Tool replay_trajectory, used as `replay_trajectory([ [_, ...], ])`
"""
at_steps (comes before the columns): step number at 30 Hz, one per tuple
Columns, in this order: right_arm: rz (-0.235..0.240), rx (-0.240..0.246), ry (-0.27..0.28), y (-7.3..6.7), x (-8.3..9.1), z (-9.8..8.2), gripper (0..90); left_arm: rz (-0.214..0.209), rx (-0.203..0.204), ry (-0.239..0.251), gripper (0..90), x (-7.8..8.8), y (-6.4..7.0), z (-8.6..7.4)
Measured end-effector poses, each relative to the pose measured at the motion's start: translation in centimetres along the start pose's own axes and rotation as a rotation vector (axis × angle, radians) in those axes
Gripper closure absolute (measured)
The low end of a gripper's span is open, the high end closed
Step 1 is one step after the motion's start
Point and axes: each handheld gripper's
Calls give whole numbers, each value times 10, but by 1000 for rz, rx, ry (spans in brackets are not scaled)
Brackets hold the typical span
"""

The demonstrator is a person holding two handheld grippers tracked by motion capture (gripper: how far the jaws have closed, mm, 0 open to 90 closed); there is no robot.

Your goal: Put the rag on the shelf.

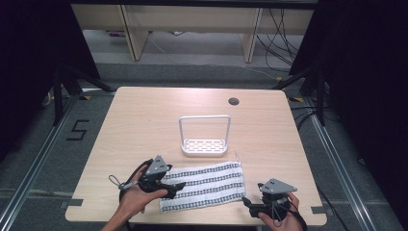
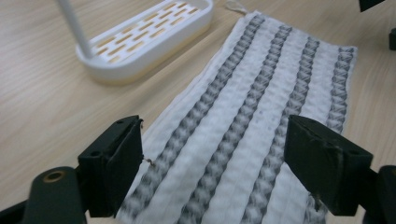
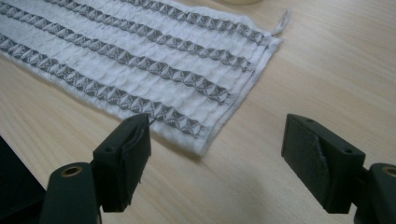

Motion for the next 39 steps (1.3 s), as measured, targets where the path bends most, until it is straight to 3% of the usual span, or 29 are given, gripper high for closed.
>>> replay_trajectory([
  [1,0,0,0,0,0,0,260,0,0,0,206,0,0,0],
  [2,5,-4,-3,-2,-1,0,276,-14,-24,-6,215,-7,3,12],
  [6,2,6,-11,-3,-1,1,303,-43,-47,-5,242,-20,9,29],
  [8,6,11,-11,-4,-2,1,320,-60,-89,-35,248,-29,12,42],
  [9,3,21,-9,-4,-3,1,328,-64,-79,-28,257,-33,14,46],
  [10,-4,46,-9,-4,-3,2,341,-61,-106,-52,263,-36,14,51],
  [12,5,41,-20,-6,-3,2,357,-61,-126,-67,269,-42,16,60],
  [15,12,51,-23,-7,-4,3,385,-92,-96,-61,269,-51,17,71],
  [18,-2,66,-19,-8,-6,4,407,-95,-104,-62,275,-62,20,82],
  [24,-1,76,-21,-8,-9,7,430,-128,-136,-94,271,-81,28,101],
  [28,-2,63,-25,-10,-9,7,436,-111,-184,-141,289,-93,29,111],
  [32,0,64,-26,-10,-9,7,443,-128,-182,-142,325,-104,33,121],
  [36,2,65,-38,-11,-10,7,447,-143,-208,-162,362,-115,39,130],
  [39,7,58,-39,-13,-11,7,451,-132,-227,-186,392,-124,39,136],
])
Point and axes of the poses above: each handheld gripper's, and its own axes: x roughly backward along the jaws, z roughly out of its top, y roughly to its right, and after that the axes turned 12 degrees about -y, right-handed
